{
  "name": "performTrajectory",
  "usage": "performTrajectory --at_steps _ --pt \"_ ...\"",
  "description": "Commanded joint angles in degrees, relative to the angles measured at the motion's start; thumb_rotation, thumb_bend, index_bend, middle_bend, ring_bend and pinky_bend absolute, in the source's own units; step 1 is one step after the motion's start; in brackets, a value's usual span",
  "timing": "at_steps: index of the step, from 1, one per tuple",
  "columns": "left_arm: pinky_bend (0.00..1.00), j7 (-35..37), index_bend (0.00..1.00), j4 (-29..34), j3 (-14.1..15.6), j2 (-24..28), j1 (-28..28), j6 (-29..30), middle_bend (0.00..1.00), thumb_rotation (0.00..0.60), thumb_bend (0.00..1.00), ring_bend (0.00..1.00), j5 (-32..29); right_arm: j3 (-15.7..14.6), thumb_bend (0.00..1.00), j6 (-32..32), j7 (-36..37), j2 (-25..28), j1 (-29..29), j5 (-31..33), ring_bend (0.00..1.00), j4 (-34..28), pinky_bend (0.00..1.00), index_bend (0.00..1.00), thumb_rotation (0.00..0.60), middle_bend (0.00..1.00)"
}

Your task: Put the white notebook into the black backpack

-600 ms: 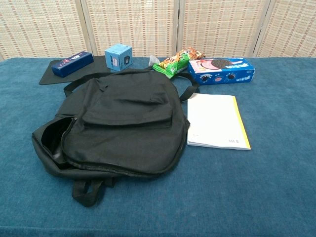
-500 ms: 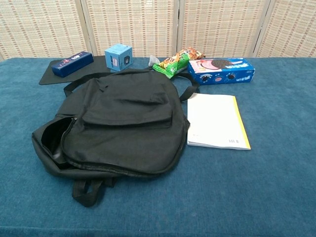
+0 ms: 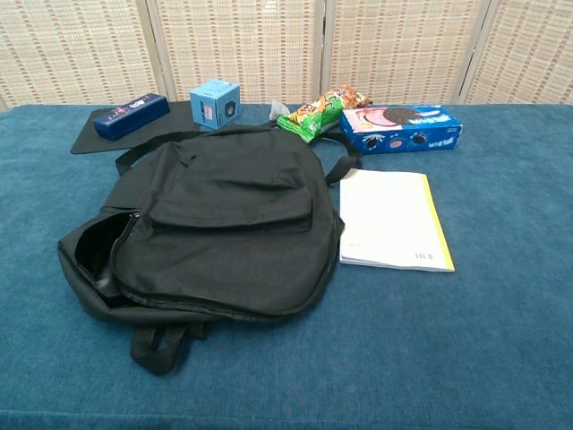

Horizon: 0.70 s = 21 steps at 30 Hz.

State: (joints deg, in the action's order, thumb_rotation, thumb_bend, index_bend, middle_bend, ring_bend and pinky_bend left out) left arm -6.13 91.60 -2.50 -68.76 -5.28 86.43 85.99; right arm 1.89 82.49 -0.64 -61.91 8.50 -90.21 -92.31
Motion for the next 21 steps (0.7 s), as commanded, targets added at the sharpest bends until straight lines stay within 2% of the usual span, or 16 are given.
performTrajectory --at_steps 1,5,10,16,21 --pt "0.14 0.0 0.21 0.0 0.0 0.0 0.0 -0.1 0.11 0.600 0.16 0.12 -0.1 0.3 0.10 -0.9 -0.6 -0.5 0.7 0.2 0.06 0.5 0.10 0.24 0.600 0.22" --pt "0.14 -0.1 0.21 0.2 0.1 0.1 0.0 -0.3 0.11 0.600 0.16 0.12 -0.2 1.1 0.09 -3.8 -3.3 -2.6 2.9 0.6 0.06 2.1 0.10 0.24 0.600 0.22" --pt "0.14 -0.1 0.21 0.3 0.3 0.1 0.1 -0.4 0.11 0.600 0.16 0.13 -0.2 2.1 0.05 -10.0 -2.8 -7.0 7.4 1.5 0.06 5.9 0.10 0.24 0.600 0.22" --pt "0.14 -0.3 0.21 0.7 0.4 0.3 0.7 0.2 0.11 0.600 0.16 0.12 -0.3 3.4 0.02 -17.1 0.0 -15.7 14.4 0.8 0.06 14.8 0.10 0.24 0.600 0.22" --pt "0.14 -0.6 0.21 0.8 0.6 0.4 1.2 0.4 0.11 0.600 0.16 0.13 -0.8 3.4 0.00 -20.2 3.0 -21.7 18.7 -0.7 0.06 22.1 0.10 0.24 0.600 0.20"
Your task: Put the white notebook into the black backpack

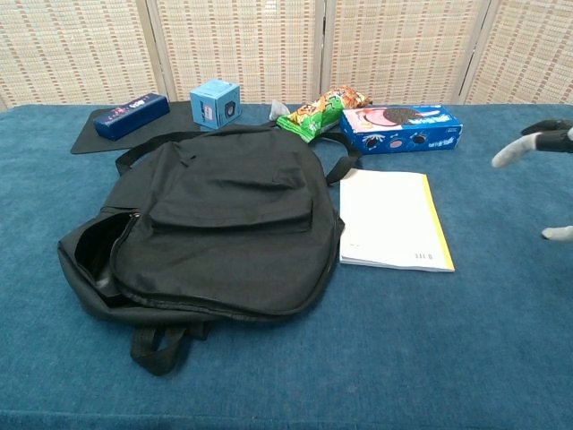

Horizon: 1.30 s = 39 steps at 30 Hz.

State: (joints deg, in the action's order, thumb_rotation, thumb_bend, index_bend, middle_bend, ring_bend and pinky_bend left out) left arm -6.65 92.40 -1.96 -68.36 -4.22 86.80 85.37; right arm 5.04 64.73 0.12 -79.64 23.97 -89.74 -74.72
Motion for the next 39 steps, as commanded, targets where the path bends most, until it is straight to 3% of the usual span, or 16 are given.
performTrajectory --at_steps 1,11,25,39 --pt "0.14 -0.1 0.21 0.0 0.0 0.0 0.3 0.1 0.11 0.600 0.16 0.12 -0.3 0.1 0.00 -2.8 3.0 -5.3 4.1 -1.6 0.06 6.1 0.10 0.24 0.600 0.19" --pt "0.14 -0.3 0.21 -0.2 0.1 -0.3 0.6 -0.2 0.11 0.600 0.16 0.13 -1.1 -1.8 0.00 -5.4 6.8 -11.3 8.5 -3.5 0.03 15.2 0.08 0.24 0.600 0.15" --pt "0.14 0.0 0.21 -0.6 0.1 -0.5 0.9 -0.4 0.11 0.600 0.16 0.13 -1.2 -4.9 0.00 -5.4 8.2 -13.3 10.1 -4.8 0.00 20.2 0.02 0.22 0.600 0.10" --pt "0.14 0.5 0.21 -1.4 -0.1 -0.9 0.9 -0.5 0.11 0.600 0.16 0.13 -1.3 -5.3 0.00 -5.2 9.4 -16.7 12.0 -4.6 0.00 24.2 0.02 0.22 0.600 0.10"
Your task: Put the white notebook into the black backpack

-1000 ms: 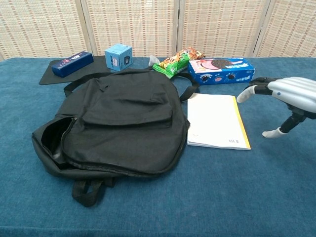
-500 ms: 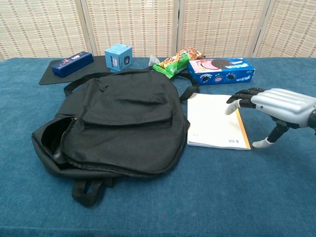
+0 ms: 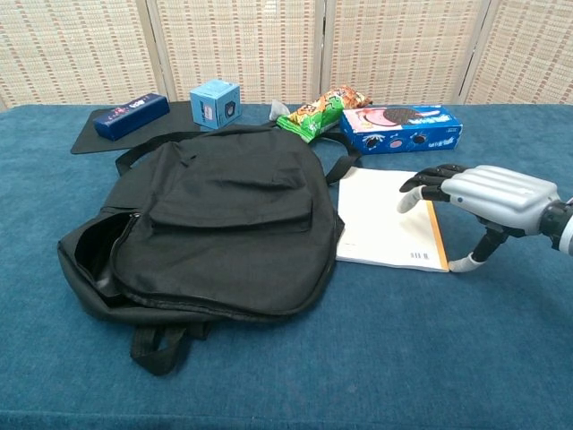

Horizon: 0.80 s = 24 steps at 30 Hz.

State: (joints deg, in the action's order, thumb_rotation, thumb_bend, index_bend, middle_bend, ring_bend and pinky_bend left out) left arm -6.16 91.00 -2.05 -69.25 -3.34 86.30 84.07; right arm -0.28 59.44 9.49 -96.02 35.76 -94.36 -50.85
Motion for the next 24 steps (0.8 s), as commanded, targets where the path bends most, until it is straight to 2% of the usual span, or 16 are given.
performTrajectory --at_steps 1,8,14,21,24 --pt "0.14 0.1 0.21 -0.1 0.0 0.0 0.0 0.0 0.11 0.600 0.16 0.13 0.0 0.0 0.00 0.1 0.1 -0.6 0.4 0.0 0.00 0.5 0.02 0.22 0.600 0.10" --pt "0.14 0.4 0.21 -0.4 0.0 -0.1 0.1 0.1 0.11 0.600 0.16 0.13 0.1 0.0 0.00 1.2 1.2 -2.2 1.1 -0.1 0.00 2.3 0.02 0.22 0.600 0.12" --pt "0.14 0.5 0.21 -0.6 0.0 -0.3 0.1 -0.1 0.11 0.600 0.16 0.13 0.0 -0.3 0.13 2.2 2.7 -3.9 1.7 -0.5 0.00 5.0 0.02 0.22 0.600 0.16" --pt "0.14 0.7 0.21 -0.7 -0.1 -0.3 0.2 0.0 0.11 0.600 0.16 0.13 -0.1 0.3 0.14 3.7 4.0 -6.0 2.1 -0.2 0.00 7.6 0.02 0.22 0.600 0.17" --pt "0.14 0.7 0.21 -0.6 -0.2 -0.3 0.1 -0.1 0.11 0.600 0.16 0.13 -0.1 0.6 0.18 4.3 4.8 -6.9 2.4 0.0 0.00 8.7 0.02 0.22 0.600 0.18"
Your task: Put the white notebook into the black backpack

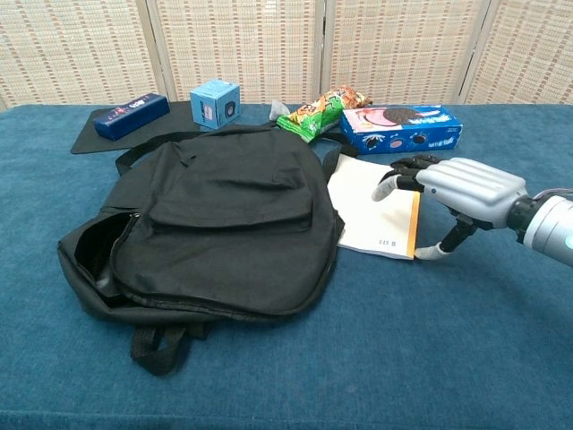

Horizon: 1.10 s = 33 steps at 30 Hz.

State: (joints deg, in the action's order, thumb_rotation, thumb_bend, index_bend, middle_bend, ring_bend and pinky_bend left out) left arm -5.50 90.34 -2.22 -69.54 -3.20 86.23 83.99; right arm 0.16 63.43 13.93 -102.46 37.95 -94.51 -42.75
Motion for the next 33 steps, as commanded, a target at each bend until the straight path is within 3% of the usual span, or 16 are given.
performTrajectory --at_steps 1,21,28,33 --pt "0.14 0.0 0.21 0.0 -0.1 0.0 -0.1 0.0 0.11 0.600 0.16 0.13 0.0 0.2 0.19 0.5 0.5 -0.8 0.3 0.2 0.00 0.9 0.02 0.22 0.600 0.18" --pt "0.14 0.1 0.21 0.1 -0.3 -0.4 -0.4 -0.2 0.11 0.600 0.16 0.13 0.1 1.7 0.35 1.2 4.0 -6.1 2.0 1.9 0.03 5.6 0.02 0.22 0.600 0.22" --pt "0.14 0.3 0.22 -0.1 -0.5 -0.6 -0.5 -0.3 0.11 0.600 0.16 0.13 0.1 2.3 0.30 -0.1 3.3 -6.7 3.1 2.8 0.03 4.6 0.02 0.22 0.600 0.24" --pt "0.14 0.4 0.22 -0.1 -0.4 -0.6 -0.4 -0.2 0.11 0.600 0.16 0.13 0.0 2.8 0.21 -0.5 3.2 -6.7 3.3 3.5 0.03 4.1 0.02 0.31 0.600 0.25"
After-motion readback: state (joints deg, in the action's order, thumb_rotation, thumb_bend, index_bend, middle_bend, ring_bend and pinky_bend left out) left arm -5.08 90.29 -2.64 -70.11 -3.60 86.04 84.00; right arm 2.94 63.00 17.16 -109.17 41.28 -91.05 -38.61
